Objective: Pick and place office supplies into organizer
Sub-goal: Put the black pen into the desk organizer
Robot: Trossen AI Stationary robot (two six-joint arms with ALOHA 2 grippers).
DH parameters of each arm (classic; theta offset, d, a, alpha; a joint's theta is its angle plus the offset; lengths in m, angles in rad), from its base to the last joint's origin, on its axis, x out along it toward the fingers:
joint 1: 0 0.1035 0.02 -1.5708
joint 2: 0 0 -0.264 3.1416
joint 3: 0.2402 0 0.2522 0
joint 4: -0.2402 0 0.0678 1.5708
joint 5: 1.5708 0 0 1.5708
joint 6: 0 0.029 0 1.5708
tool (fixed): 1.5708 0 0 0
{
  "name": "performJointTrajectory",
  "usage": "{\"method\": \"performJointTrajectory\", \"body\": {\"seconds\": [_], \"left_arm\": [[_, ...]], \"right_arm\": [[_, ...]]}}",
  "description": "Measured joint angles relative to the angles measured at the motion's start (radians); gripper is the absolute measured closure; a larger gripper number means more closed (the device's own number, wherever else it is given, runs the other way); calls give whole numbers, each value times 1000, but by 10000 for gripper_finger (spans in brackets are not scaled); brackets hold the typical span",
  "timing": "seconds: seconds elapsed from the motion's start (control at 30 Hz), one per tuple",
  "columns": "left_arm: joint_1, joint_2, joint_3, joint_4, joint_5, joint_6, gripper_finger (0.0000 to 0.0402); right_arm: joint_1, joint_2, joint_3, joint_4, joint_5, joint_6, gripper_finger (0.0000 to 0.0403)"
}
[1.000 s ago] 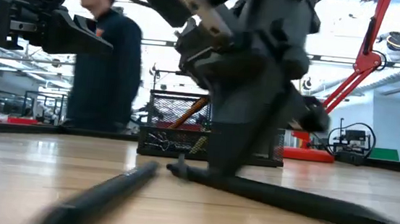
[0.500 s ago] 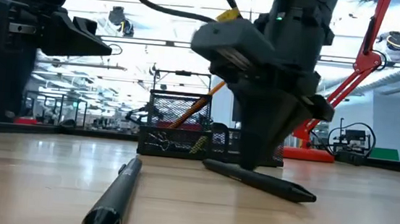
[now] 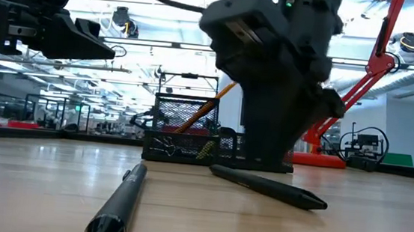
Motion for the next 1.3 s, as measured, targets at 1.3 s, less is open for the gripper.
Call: {"method": "performJointTrajectory", "body": {"seconds": [1.3], "left_arm": [[1, 0, -1, -21, -2, 21, 382]], "right_arm": [[-12, 250, 108, -111, -161, 101, 234]]}}
